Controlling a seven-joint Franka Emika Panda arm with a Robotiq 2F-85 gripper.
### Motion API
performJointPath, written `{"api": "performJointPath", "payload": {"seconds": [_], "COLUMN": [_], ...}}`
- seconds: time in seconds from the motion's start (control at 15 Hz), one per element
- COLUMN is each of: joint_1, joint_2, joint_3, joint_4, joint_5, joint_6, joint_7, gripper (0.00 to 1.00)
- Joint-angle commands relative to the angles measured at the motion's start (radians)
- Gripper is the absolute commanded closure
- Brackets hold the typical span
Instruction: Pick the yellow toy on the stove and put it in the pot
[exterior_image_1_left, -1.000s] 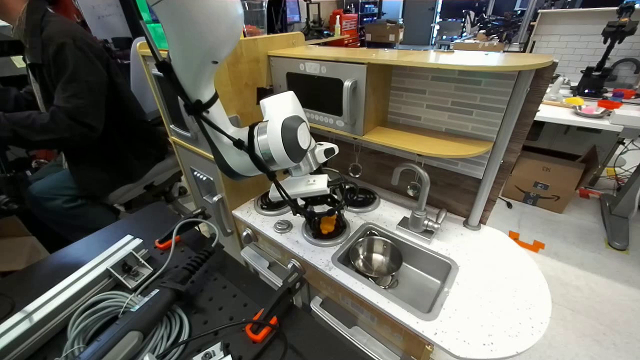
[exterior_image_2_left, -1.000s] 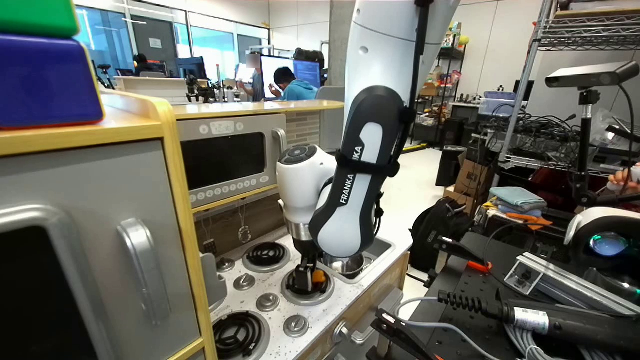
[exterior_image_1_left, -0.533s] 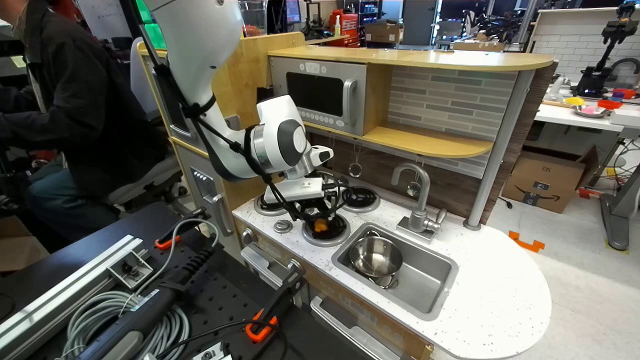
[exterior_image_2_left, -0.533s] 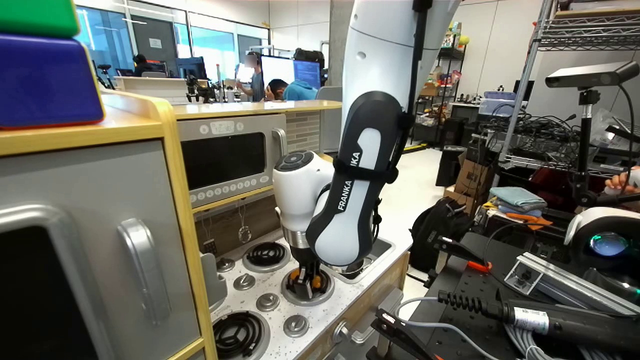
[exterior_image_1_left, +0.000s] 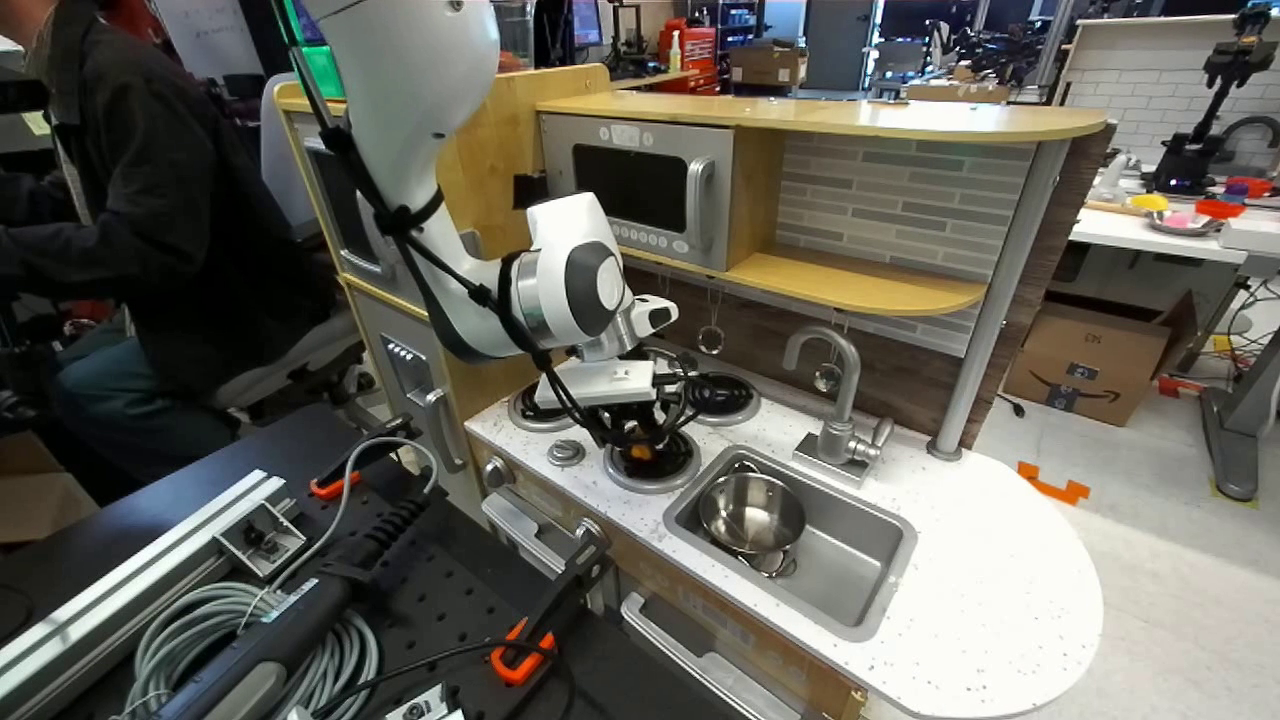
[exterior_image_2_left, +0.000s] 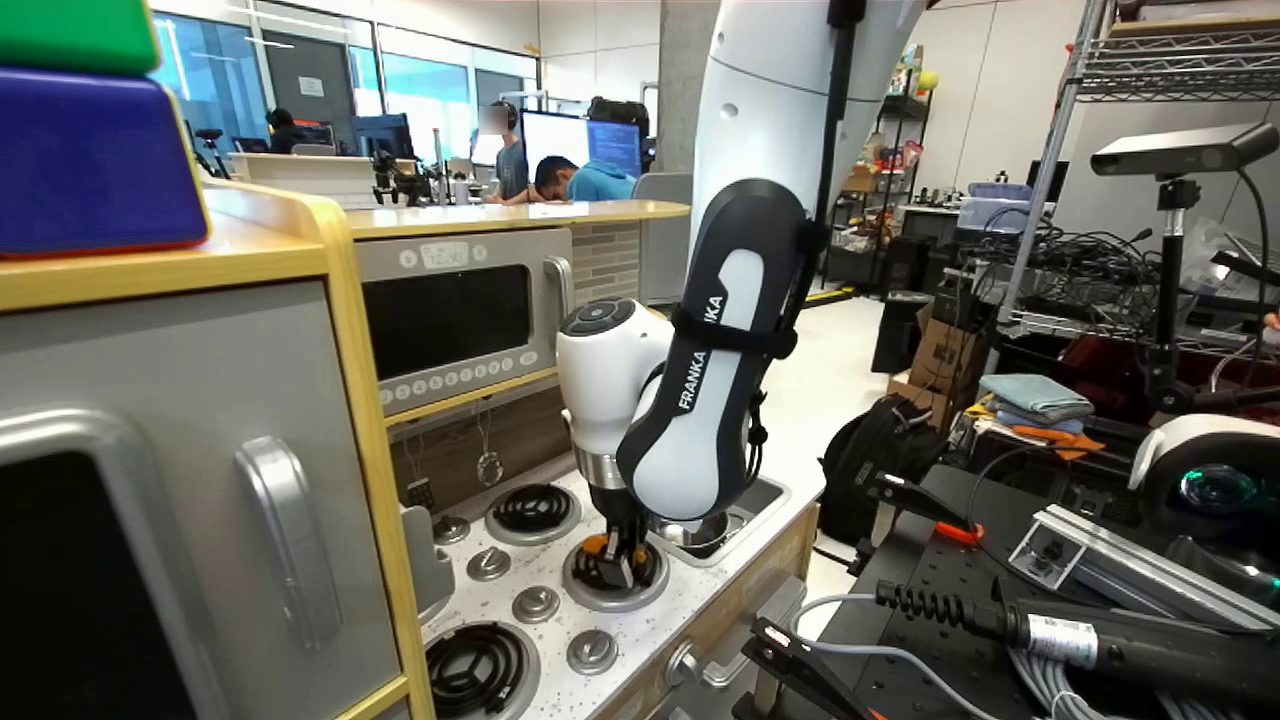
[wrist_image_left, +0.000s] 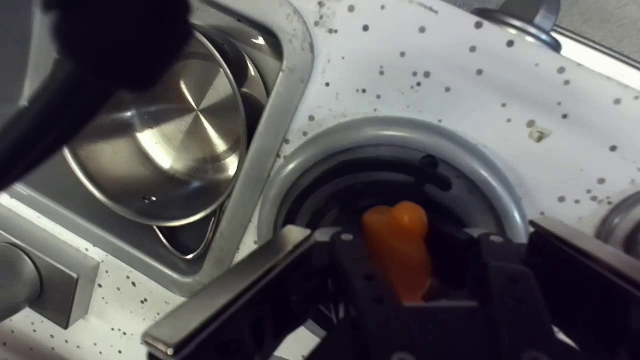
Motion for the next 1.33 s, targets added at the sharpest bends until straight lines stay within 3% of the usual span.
{"api": "performJointPath", "payload": {"seconds": [0.0,0.27,0.47,0.93,1.27], "joint_1": [-0.076,-0.147,-0.168,-0.123,-0.174], "joint_2": [-0.059,-0.064,0.004,0.162,0.218], "joint_3": [0.023,0.004,-0.009,-0.025,-0.018], "joint_4": [-0.066,-0.075,0.017,0.254,0.387], "joint_5": [0.020,0.044,0.084,0.115,0.134], "joint_6": [0.015,-0.001,-0.066,-0.222,-0.358], "joint_7": [-0.056,-0.042,-0.010,0.075,0.089], "gripper": [0.94,0.94,0.94,0.94,0.94]}}
